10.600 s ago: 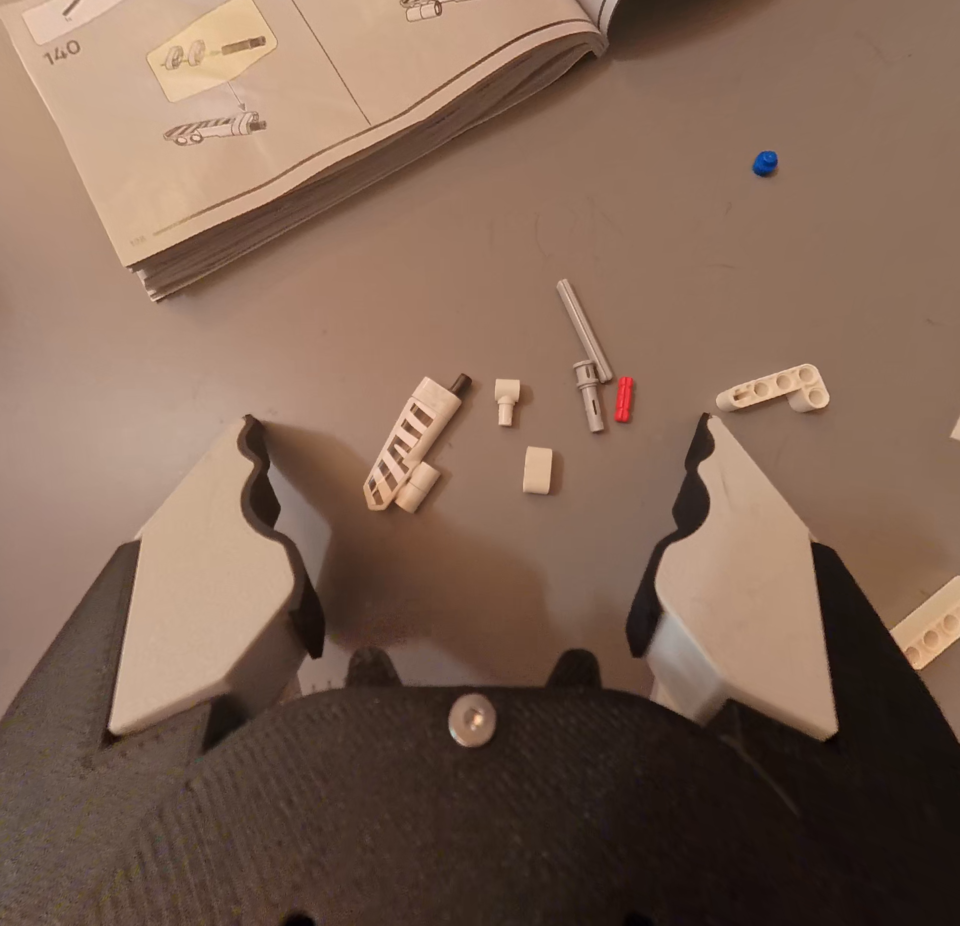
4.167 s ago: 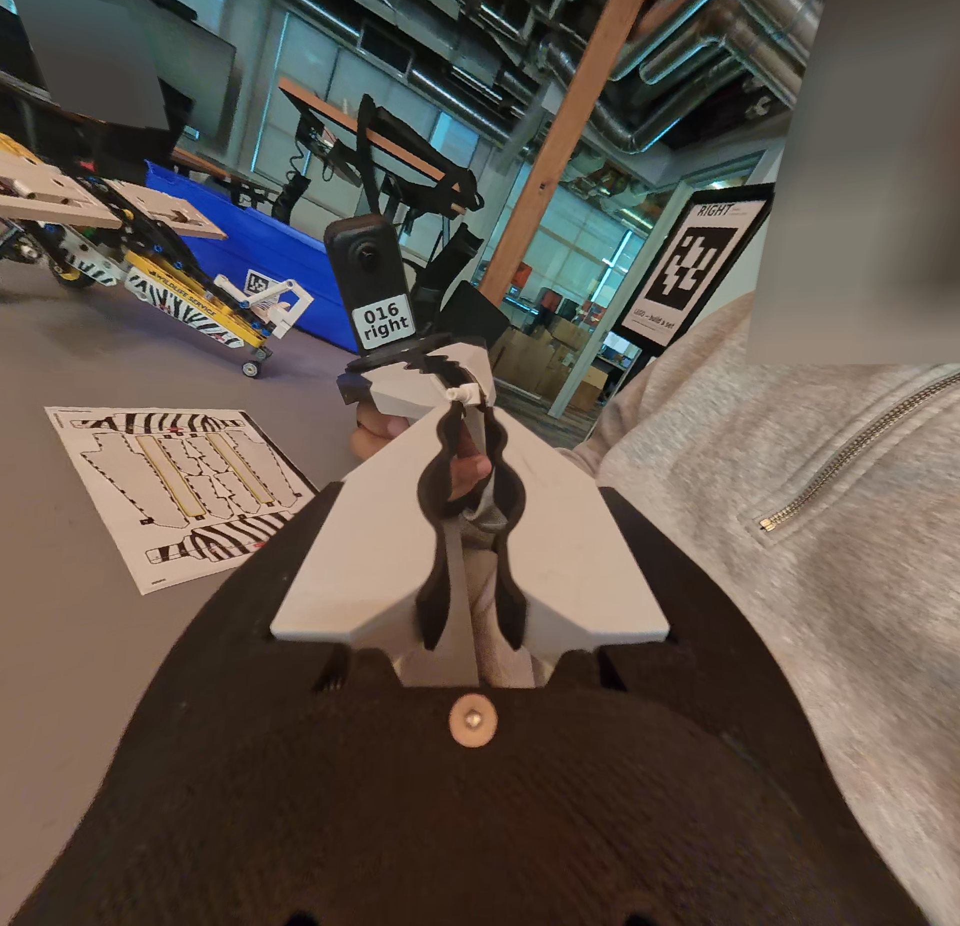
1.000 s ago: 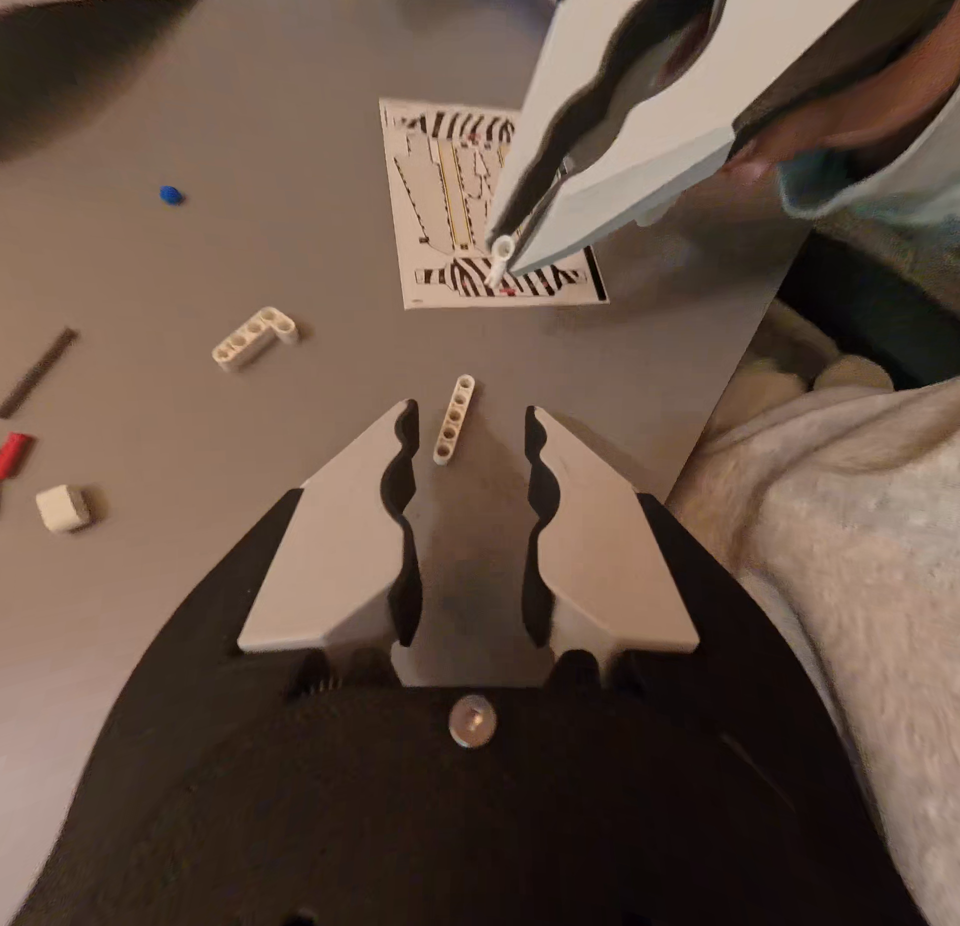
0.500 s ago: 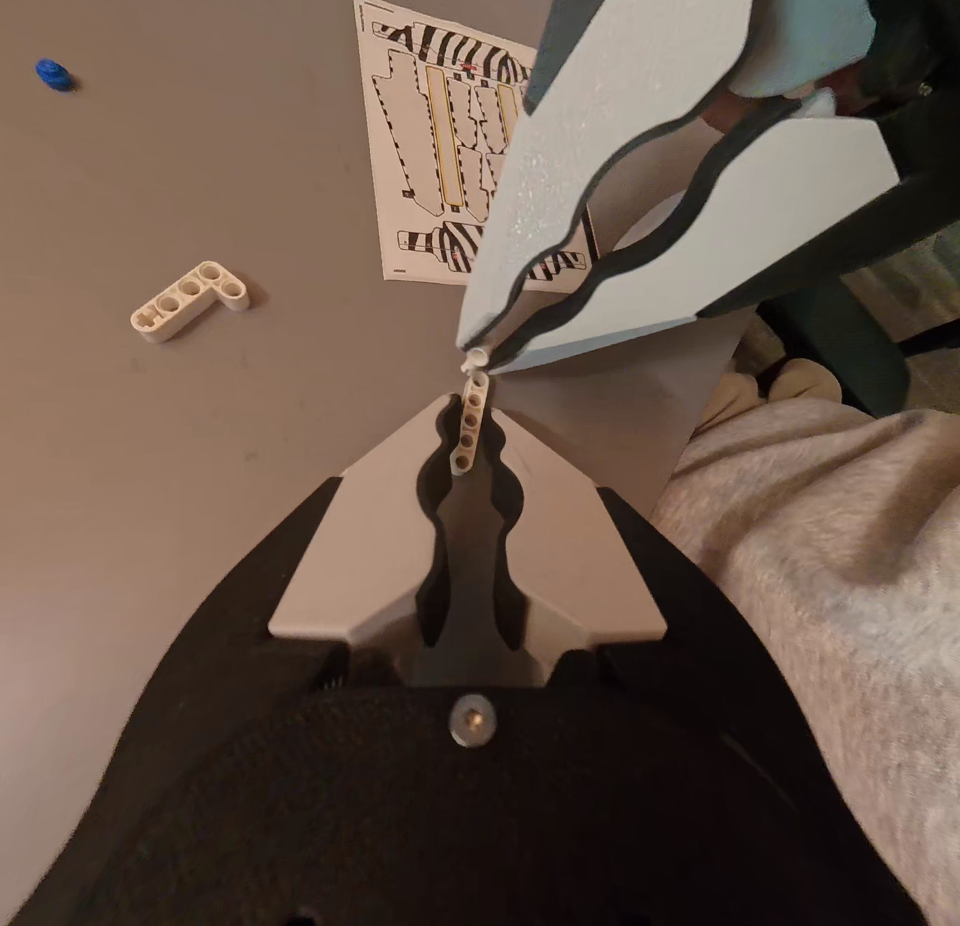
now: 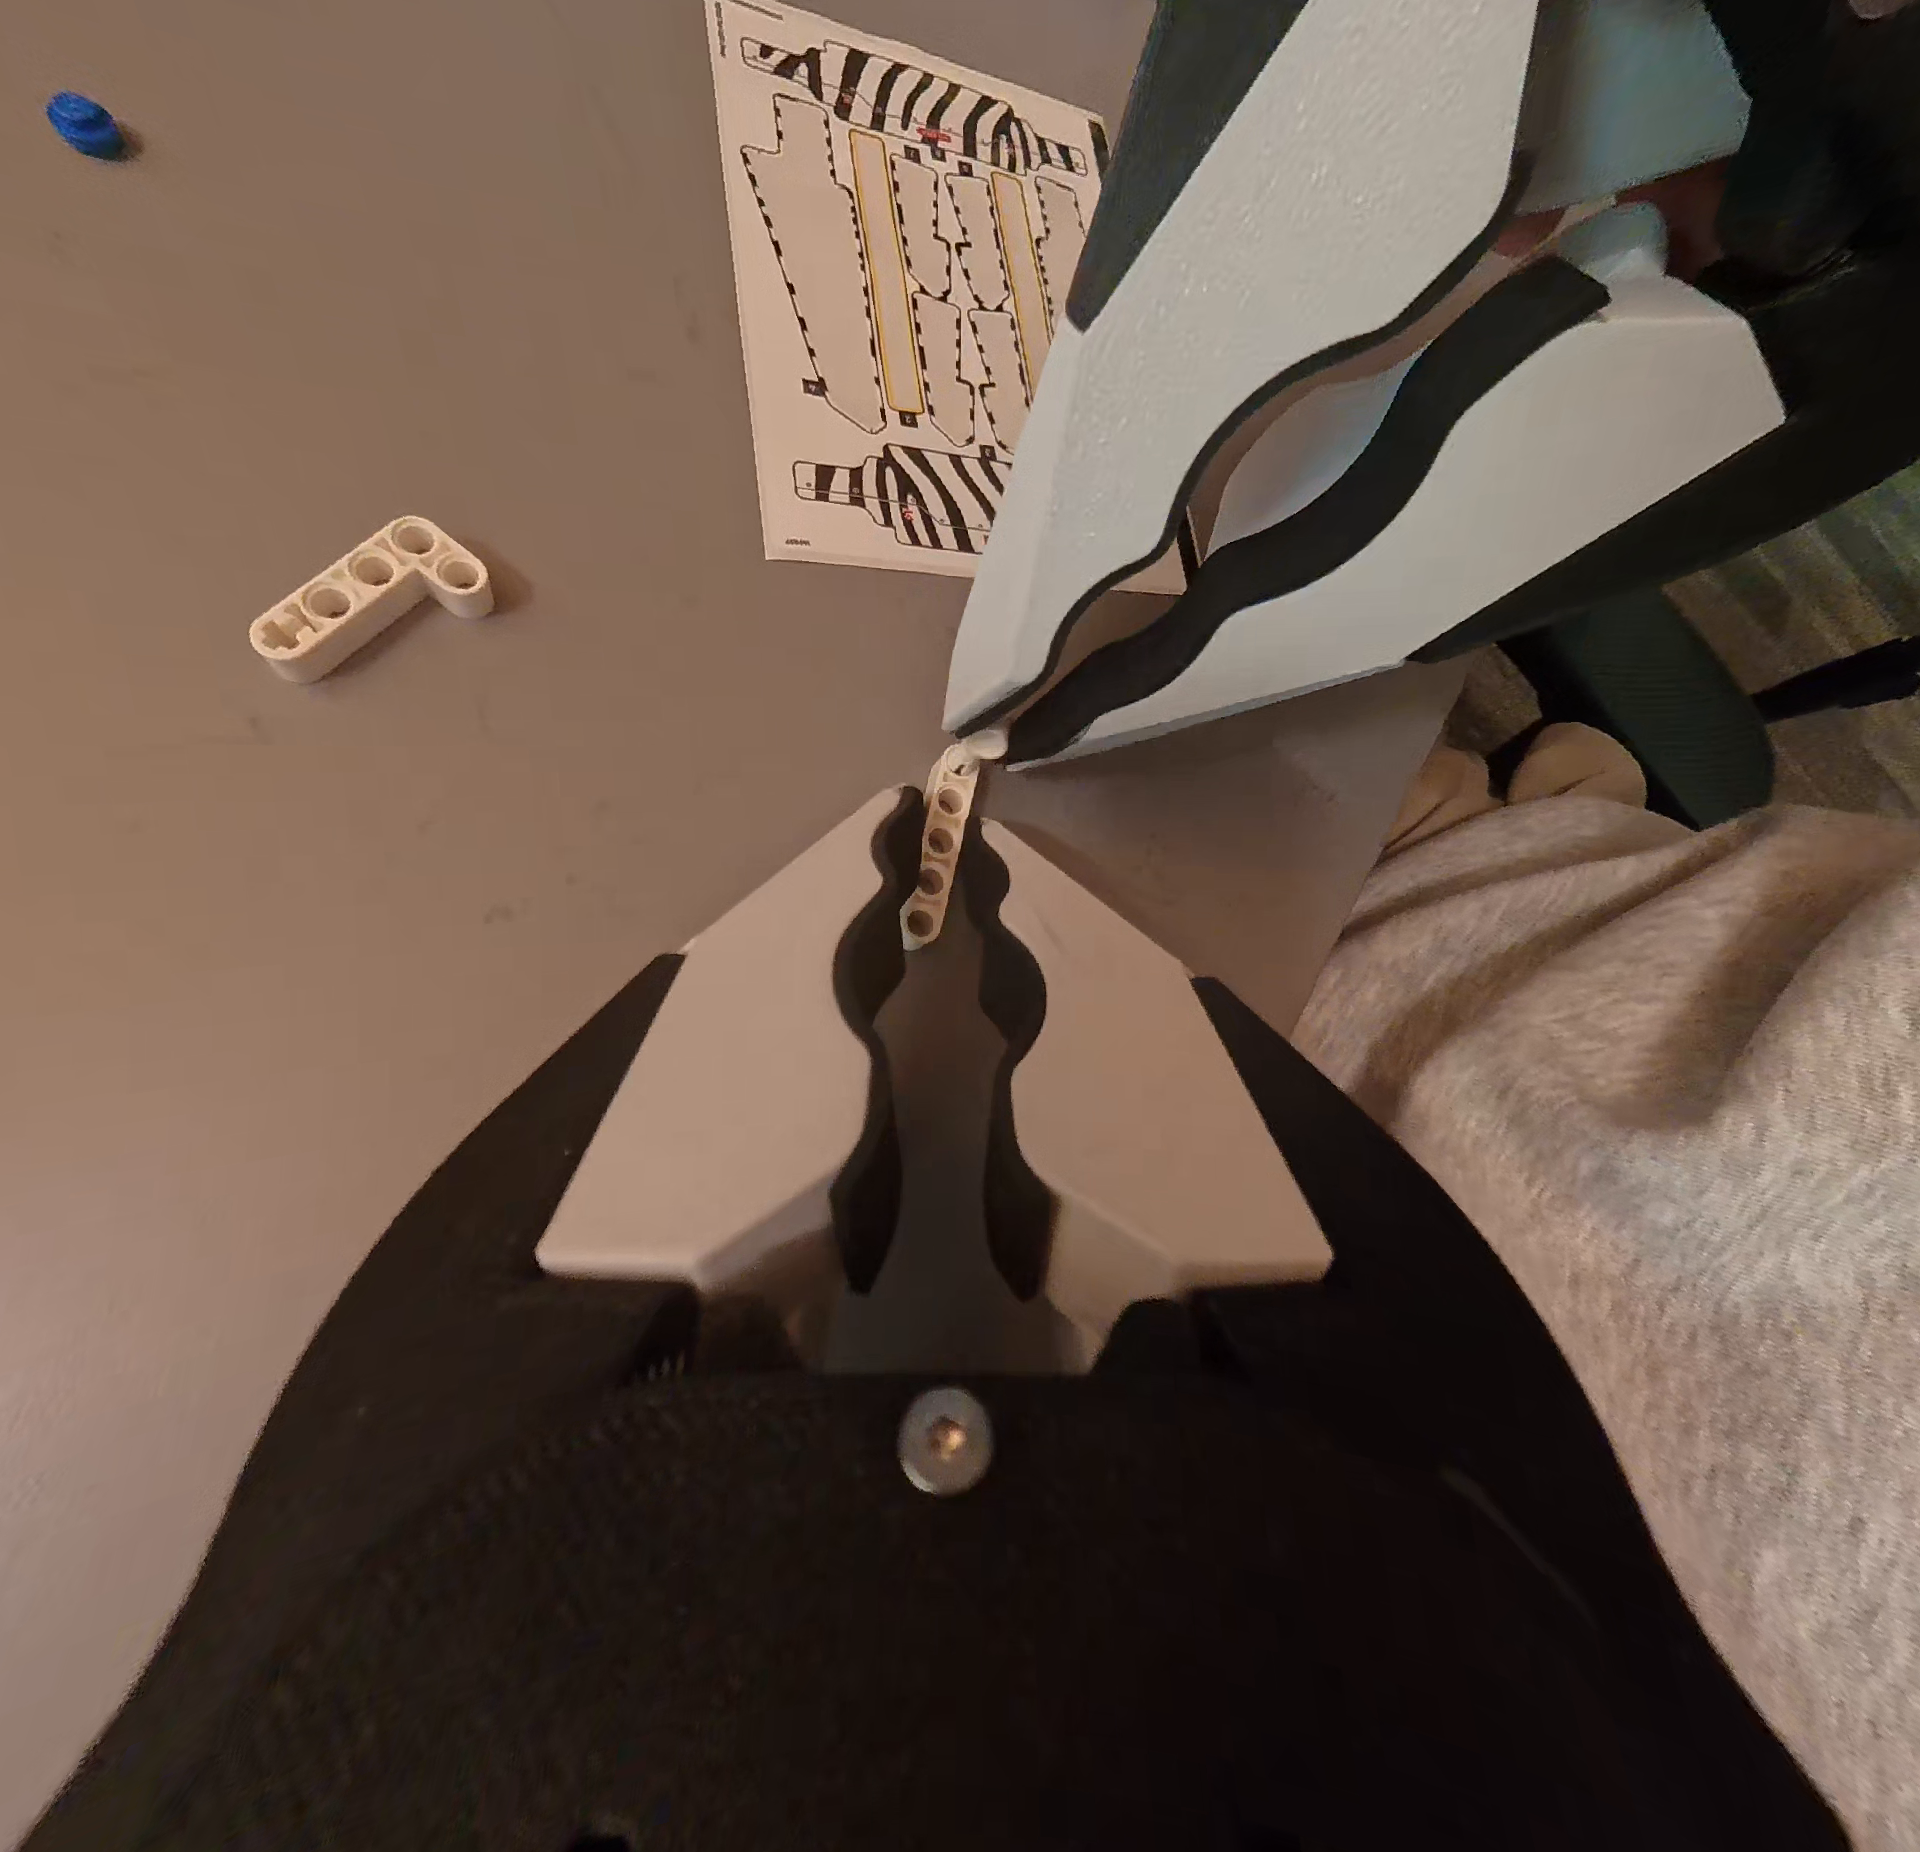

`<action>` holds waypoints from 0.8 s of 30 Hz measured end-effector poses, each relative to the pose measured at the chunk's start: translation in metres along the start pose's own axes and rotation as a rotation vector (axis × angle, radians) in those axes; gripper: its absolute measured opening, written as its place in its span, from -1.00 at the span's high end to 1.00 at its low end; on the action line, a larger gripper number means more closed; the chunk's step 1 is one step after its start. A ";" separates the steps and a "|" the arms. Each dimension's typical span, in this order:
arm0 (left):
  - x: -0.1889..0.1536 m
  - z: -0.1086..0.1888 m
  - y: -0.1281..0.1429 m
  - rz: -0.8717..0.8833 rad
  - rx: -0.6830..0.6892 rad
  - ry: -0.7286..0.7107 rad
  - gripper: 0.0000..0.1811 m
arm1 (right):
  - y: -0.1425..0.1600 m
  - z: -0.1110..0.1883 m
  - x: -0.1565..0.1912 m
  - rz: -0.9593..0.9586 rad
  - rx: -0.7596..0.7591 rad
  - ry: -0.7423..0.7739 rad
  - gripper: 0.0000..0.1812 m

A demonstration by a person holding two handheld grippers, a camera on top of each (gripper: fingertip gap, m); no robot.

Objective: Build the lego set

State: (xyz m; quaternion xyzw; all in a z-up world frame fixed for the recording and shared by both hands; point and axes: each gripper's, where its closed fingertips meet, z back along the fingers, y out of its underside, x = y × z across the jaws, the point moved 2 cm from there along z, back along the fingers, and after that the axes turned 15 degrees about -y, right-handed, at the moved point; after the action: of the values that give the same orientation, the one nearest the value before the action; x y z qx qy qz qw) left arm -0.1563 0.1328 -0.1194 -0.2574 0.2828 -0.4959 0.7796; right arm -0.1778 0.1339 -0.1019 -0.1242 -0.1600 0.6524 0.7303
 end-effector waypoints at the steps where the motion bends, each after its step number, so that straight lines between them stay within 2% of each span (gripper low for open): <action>1: 0.000 0.000 0.000 0.001 0.001 0.003 0.93 | 0.000 0.000 0.000 0.006 0.012 -0.008 0.94; 14: 0.000 0.000 0.000 0.010 0.004 0.012 0.93 | -0.003 -0.001 0.000 0.098 0.180 -0.097 0.94; 24: 0.000 0.000 0.000 0.008 0.003 0.009 0.93 | -0.004 -0.003 0.000 -0.035 0.157 -0.067 0.94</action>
State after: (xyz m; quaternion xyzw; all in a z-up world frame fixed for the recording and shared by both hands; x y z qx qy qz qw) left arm -0.1567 0.1328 -0.1196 -0.2528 0.2865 -0.4943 0.7808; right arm -0.1734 0.1340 -0.1028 -0.0421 -0.1347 0.6540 0.7432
